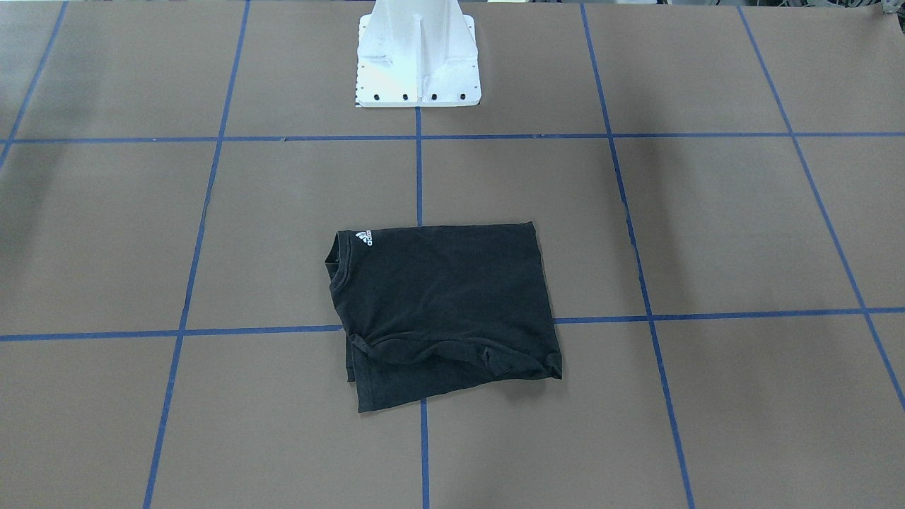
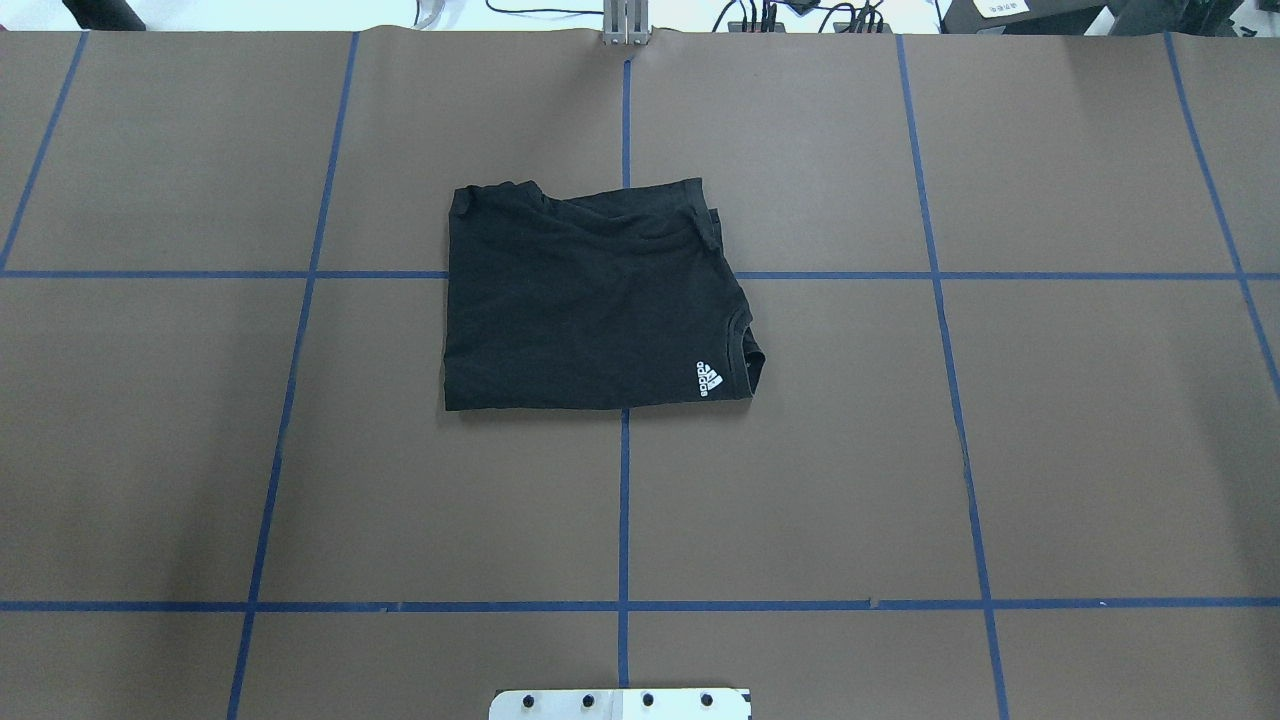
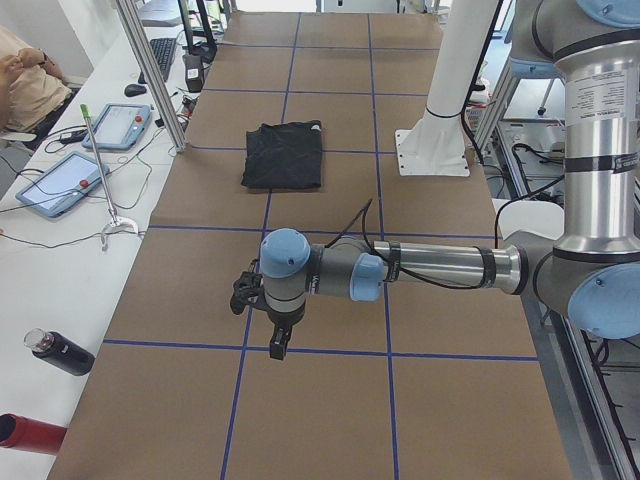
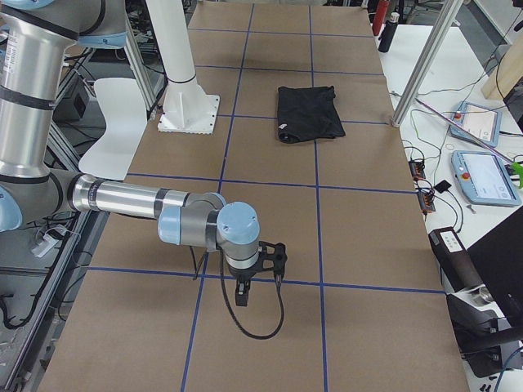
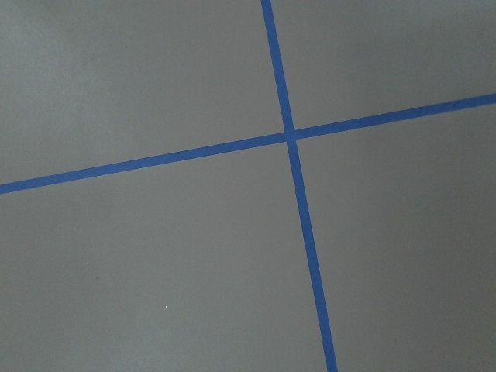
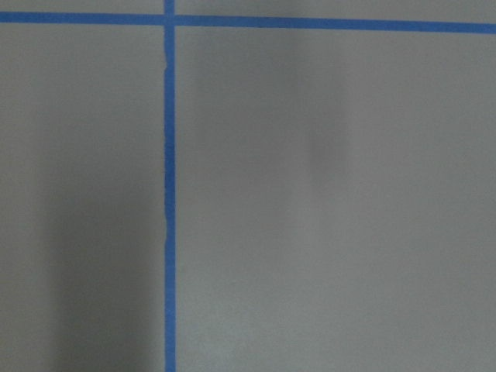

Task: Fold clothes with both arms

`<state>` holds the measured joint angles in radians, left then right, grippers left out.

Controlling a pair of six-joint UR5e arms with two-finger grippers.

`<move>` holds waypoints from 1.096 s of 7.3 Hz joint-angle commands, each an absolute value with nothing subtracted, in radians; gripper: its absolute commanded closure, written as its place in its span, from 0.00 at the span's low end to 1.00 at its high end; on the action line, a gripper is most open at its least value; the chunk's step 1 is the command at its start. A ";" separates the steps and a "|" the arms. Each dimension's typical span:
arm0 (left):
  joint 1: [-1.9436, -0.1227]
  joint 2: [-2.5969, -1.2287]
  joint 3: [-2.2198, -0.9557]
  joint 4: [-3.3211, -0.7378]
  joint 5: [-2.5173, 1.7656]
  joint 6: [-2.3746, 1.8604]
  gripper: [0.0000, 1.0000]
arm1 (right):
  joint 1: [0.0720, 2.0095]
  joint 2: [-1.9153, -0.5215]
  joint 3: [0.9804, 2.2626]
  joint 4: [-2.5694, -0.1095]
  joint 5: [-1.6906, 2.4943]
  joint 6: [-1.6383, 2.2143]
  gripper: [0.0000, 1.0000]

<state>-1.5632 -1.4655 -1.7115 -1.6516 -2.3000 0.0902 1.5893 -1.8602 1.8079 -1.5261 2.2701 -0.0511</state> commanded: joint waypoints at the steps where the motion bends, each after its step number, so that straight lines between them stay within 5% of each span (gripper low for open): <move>1: -1.563 -1.465 -1.710 -1.652 -2.301 0.091 0.00 | 1.505 -1.833 1.816 -1.523 2.269 -0.037 0.00; 8: -1.563 -1.465 -1.712 -1.652 -2.301 0.090 0.00 | 1.502 -1.836 1.813 -1.520 2.269 -0.029 0.00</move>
<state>-1.5631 -1.4649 -1.7113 -1.6521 -2.3010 0.0895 1.5018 -1.8349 1.8142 -1.5202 2.2688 -0.0286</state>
